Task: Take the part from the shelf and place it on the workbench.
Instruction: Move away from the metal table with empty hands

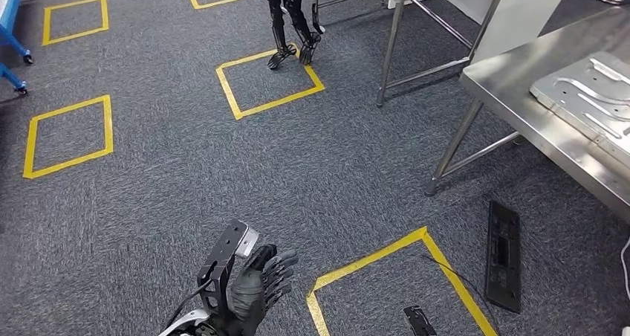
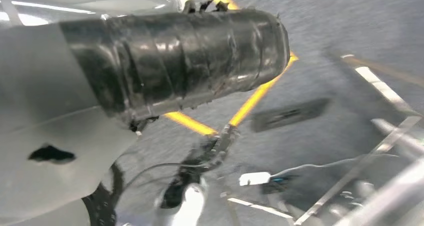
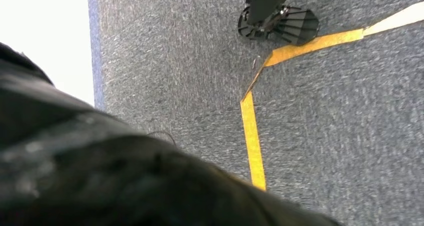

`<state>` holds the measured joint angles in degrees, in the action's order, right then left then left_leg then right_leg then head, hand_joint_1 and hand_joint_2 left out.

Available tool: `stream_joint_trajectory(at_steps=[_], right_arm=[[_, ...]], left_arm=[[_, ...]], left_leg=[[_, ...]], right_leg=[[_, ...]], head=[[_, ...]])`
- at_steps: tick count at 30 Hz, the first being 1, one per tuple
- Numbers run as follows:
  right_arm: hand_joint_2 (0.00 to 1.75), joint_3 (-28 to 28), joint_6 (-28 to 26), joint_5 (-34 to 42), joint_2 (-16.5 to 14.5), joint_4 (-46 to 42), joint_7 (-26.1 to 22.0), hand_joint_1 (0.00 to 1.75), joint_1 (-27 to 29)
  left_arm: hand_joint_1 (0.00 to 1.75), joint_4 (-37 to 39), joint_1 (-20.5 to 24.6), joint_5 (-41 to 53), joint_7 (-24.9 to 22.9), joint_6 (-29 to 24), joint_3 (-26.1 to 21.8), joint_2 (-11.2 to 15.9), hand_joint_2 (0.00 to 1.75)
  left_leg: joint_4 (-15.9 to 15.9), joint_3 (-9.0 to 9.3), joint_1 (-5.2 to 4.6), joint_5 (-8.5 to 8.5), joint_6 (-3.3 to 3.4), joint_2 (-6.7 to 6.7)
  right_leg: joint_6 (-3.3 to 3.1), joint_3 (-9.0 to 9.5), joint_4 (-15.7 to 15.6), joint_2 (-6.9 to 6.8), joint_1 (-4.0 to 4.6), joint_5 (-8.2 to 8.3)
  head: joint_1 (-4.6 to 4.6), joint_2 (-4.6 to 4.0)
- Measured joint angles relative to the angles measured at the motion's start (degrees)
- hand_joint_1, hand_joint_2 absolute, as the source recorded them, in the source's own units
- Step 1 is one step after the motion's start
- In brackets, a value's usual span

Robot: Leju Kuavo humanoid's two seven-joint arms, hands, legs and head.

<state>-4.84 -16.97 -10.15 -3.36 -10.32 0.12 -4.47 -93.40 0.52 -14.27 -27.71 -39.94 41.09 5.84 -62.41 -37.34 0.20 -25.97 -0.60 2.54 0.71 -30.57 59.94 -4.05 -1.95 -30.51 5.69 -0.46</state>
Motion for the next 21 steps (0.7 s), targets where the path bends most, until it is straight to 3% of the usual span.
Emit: stream_joint_trajectory(at_steps=[2,4,6,8,9,10,11,12,13,15,17,19,20,21], right_arm=[[0.0,-0.08,0.01,0.48,-0.11,0.01,0.77,0.0,-0.01],[0.0,-0.12,0.02,0.7,-0.22,-0.01,1.2,0.0,0.01],[0.0,-0.13,-0.01,0.75,-0.31,-0.03,1.28,0.0,-0.08],[0.0,-0.13,-0.06,0.75,-0.32,-0.04,1.22,0.0,-0.13],[0.0,-0.13,-0.08,0.75,-0.32,-0.03,1.22,0.0,-0.05],[0.0,-0.13,-0.08,0.75,-0.33,-0.02,1.23,0.0,0.1],[0.0,-0.14,-0.08,0.75,-0.33,-0.01,1.23,0.0,0.25],[0.0,-0.14,-0.08,0.75,-0.33,0.0,1.24,0.0,0.35],[0.0,-0.14,-0.06,0.73,-0.33,0.0,1.23,0.0,0.36],[0.0,-0.14,0.13,0.59,-0.29,0.02,1.21,0.0,0.26],[0.0,-0.14,0.53,0.15,-0.26,0.04,1.14,0.0,0.22],[0.0,-0.13,0.97,-0.57,-0.27,0.05,0.98,0.0,0.27],[0.0,-0.13,1.13,-0.95,-0.3,0.05,0.78,0.0,0.24],[0.0,-0.13,1.23,-1.28,-0.28,0.05,0.49,0.0,0.2]], left_arm=[[0.0,-1.62,-1.94,2.6,0.0,-0.09,0.08,0.14,0.0],[0.0,-2.8,-3.41,3.8,0.0,-0.23,-0.02,0.59,0.0],[0.0,-3.58,-4.05,4.16,0.0,-0.34,-0.2,0.9,0.0],[0.0,-4.09,-4.45,4.3,0.0,-0.33,-0.38,0.9,0.0],[0.0,-4.16,-4.6,4.29,0.0,-0.32,-0.51,0.9,0.0],[0.0,-4.18,-4.79,4.26,0.0,-0.32,-0.71,0.9,0.0],[0.0,-4.18,-5.01,4.21,0.0,-0.32,-0.97,0.9,0.0],[0.0,-4.17,-5.21,4.15,0.0,-0.32,-1.22,0.9,0.0],[0.0,-4.17,-5.37,4.07,0.0,-0.32,-1.42,0.9,0.0],[0.0,-4.18,-5.58,3.77,0.04,-0.31,-1.75,0.9,0.0],[0.0,-4.19,-5.95,3.2,0.21,-0.27,-2.26,0.9,0.0],[0.0,-4.19,-6.51,2.41,0.46,-0.24,-2.99,0.9,0.0],[0.0,-4.19,-6.84,2.01,0.56,-0.25,-3.39,0.91,0.0],[0.0,-4.19,-7.1,1.65,0.62,-0.25,-3.73,0.93,0.0]], left_leg=[[2.62,1.32,-0.63,-0.1,0.58,1.03],[3.2,1.5,-0.56,0.09,1.29,-0.22],[4.18,2.14,-0.25,0.45,2.12,-1.58],[4.7,2.63,-0.12,0.57,2.77,-2.79],[4.68,2.65,-0.17,0.52,3.0,-3.46],[4.6,2.65,-0.23,0.43,3.11,-4.31],[4.46,2.66,-0.28,0.34,3.16,-5.21],[4.22,2.66,-0.3,0.23,3.13,-6.16],[3.89,2.66,-0.28,0.04,3.05,-7.07],[3.01,2.4,-0.22,-0.43,2.65,-8.57],[2.59,1.93,-0.16,-0.61,2.01,-9.74],[2.82,1.58,-0.03,-0.39,1.32,-10.93],[2.77,1.49,-0.04,-0.42,1.05,-10.76],[2.08,1.15,-0.12,-0.82,0.76,-9.6]], right_leg=[[0.61,0.47,-0.39,-0.87,0.31,-0.25],[1.3,1.03,-0.95,-1.82,0.38,-0.42],[1.74,0.86,0.3,-0.48,0.28,-1.62],[1.7,-1.82,6.01,2.34,0.29,-4.55],[1.64,-3.87,9.8,3.14,0.34,-6.01],[1.63,-5.68,12.73,3.48,0.39,-6.69],[1.63,-6.73,13.95,3.64,0.42,-6.31],[1.62,-6.79,12.99,3.82,0.4,-4.79],[1.57,-5.89,10.1,4.26,0.35,-2.48],[1.33,-3.39,3.57,6.75,0.14,0.6],[1.02,-2.3,0.89,8.5,0.19,0.85],[0.52,-1.94,0.56,7.69,0.33,0.89],[0.17,-1.64,0.31,6.99,0.23,1.0],[-0.15,-1.33,-0.02,6.31,0.05,1.14]], head=[[-0.13,0.0],[-0.19,0.0],[-0.52,0.0],[-1.02,0.0],[-1.1,0.0],[-1.15,0.0],[-1.16,0.0],[-1.15,0.0],[-1.17,0.0],[-1.15,0.0],[-1.14,0.0],[-1.14,0.0],[-1.15,0.0],[-0.94,0.0]])
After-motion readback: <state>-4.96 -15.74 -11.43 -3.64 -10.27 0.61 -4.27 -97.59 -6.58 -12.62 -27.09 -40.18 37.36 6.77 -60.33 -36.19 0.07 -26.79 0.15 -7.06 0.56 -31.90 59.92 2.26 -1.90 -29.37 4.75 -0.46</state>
